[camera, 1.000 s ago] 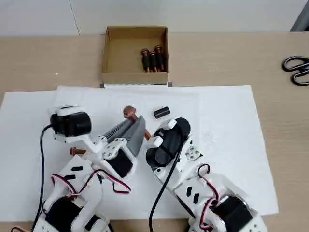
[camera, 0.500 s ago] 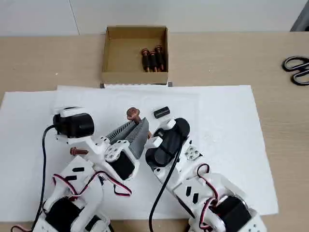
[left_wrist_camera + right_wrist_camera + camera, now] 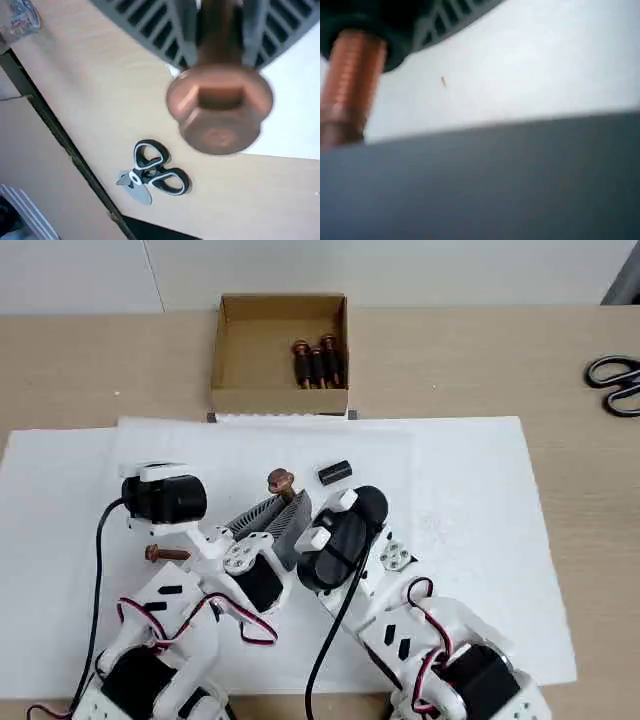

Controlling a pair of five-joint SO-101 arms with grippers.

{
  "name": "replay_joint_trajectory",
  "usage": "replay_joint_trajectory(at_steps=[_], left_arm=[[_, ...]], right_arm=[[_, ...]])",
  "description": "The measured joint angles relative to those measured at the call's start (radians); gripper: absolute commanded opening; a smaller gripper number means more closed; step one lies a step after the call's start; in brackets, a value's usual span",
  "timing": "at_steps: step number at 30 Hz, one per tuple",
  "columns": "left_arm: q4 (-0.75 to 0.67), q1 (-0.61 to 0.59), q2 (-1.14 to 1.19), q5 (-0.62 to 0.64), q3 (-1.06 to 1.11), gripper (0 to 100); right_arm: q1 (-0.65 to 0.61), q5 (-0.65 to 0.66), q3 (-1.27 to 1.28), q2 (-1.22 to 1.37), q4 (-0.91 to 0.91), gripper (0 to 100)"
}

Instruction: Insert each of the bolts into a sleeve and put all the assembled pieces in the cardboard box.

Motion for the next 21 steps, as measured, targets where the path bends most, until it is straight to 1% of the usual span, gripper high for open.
replay_joint_trajectory(at_steps=[3, 6, 10, 13, 15, 19, 21], left_arm=[[0.023, 0.055, 0.003, 0.000, 0.000, 1], [0.086, 0.104, 0.005, 0.000, -0.002, 1], [0.121, 0.115, -0.002, -0.002, -0.002, 1], [0.127, 0.115, -0.003, -0.026, 0.000, 2], [0.127, 0.115, -0.003, -0.035, 0.000, 7], [0.130, 0.115, -0.005, -0.069, 0.006, 25], [0.132, 0.117, -0.005, -0.094, 0.018, 31]], right_arm=[[0.003, 0.002, 0.000, -0.003, -0.028, 0.2], [0.003, 0.005, 0.000, -0.005, -0.032, 0.2], [0.000, 0.006, 0.002, -0.003, -0.032, 0.2], [0.000, 0.006, 0.003, -0.003, -0.032, 0.2], [0.000, 0.006, 0.003, -0.003, -0.032, 0.2], [0.002, 0.006, 0.003, -0.003, -0.032, 0.2], [0.003, 0.006, 0.009, -0.002, -0.032, 0.2]])
